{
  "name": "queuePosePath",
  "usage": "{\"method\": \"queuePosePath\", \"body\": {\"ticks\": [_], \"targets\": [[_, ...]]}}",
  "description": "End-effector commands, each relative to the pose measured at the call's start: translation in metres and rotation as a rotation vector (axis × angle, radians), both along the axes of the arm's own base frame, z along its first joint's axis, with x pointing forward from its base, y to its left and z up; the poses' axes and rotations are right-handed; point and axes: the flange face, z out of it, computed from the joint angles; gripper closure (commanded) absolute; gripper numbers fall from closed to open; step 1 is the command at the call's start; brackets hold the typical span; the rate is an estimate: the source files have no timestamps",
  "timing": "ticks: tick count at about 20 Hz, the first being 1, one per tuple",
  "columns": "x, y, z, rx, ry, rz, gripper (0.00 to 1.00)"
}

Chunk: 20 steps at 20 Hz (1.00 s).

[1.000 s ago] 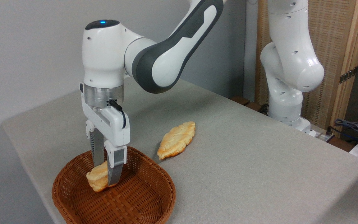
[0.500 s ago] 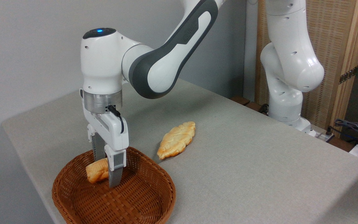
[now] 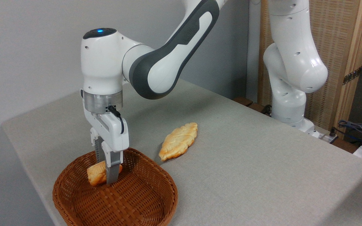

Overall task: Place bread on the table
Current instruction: 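Lift the bun out of the basket toward the flat pastry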

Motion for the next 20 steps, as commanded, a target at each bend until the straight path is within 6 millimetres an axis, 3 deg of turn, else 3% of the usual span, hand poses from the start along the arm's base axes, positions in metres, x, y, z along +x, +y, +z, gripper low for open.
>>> {"method": "queuePosePath", "body": {"ticks": [1,7,11,14,17,18,19,20], "targets": [[0.001,0.011,0.027,-0.024,-0.052,0.030,0.56],[-0.016,0.024,0.090,-0.066,-0.121,0.050,0.54],[-0.042,0.028,0.114,-0.069,-0.021,0.043,0.50],[-0.065,0.028,0.116,-0.055,0.117,0.028,0.49],[-0.081,0.024,0.105,-0.033,0.244,0.014,0.47],[-0.085,0.024,0.101,-0.029,0.276,0.012,0.39],[-0.089,0.019,0.093,-0.022,0.311,0.002,0.37],[-0.092,0.015,0.085,-0.018,0.337,-0.005,0.28]]}}
